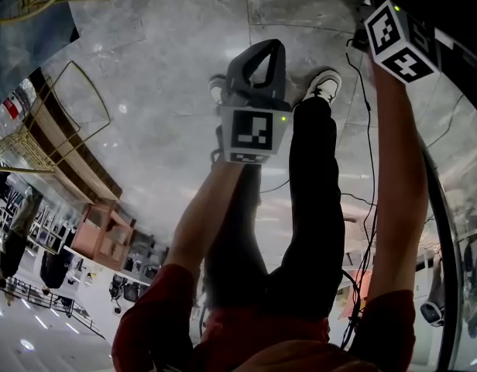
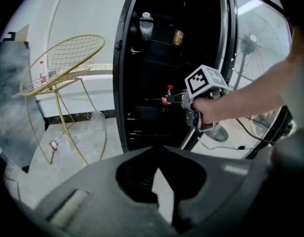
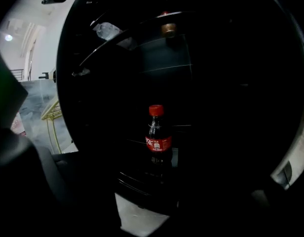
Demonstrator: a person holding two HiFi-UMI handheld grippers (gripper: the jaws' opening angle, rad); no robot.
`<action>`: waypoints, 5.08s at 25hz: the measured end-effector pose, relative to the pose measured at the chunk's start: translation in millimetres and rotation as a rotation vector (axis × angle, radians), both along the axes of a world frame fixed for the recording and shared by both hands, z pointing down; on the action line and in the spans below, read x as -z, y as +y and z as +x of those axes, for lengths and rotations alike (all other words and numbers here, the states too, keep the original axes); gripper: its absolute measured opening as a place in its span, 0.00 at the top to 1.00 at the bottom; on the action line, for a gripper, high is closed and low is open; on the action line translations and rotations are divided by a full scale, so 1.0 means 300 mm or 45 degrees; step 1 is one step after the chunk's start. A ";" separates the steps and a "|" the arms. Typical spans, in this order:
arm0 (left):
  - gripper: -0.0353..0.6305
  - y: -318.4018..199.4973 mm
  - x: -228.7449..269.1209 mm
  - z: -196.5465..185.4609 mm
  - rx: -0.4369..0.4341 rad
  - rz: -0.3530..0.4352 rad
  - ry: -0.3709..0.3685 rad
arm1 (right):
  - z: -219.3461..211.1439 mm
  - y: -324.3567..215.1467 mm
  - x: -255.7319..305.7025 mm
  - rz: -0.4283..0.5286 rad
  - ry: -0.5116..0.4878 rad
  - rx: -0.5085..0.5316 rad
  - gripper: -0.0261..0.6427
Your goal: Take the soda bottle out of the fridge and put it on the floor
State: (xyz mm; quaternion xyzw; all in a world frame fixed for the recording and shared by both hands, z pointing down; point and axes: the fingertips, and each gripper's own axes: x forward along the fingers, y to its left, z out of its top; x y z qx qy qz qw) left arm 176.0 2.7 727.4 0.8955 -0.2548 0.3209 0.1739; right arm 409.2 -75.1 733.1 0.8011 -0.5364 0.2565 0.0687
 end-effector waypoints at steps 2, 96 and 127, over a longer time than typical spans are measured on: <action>0.95 0.009 -0.002 0.006 0.002 -0.012 0.011 | 0.016 -0.025 -0.019 -0.020 0.022 0.016 0.47; 0.95 -0.102 1.515 -0.479 0.355 0.265 0.135 | -0.712 0.435 1.374 -0.110 -0.091 0.470 0.52; 0.95 -0.157 1.976 -1.073 0.882 0.542 0.087 | -1.233 0.174 1.789 0.123 -0.082 1.108 0.52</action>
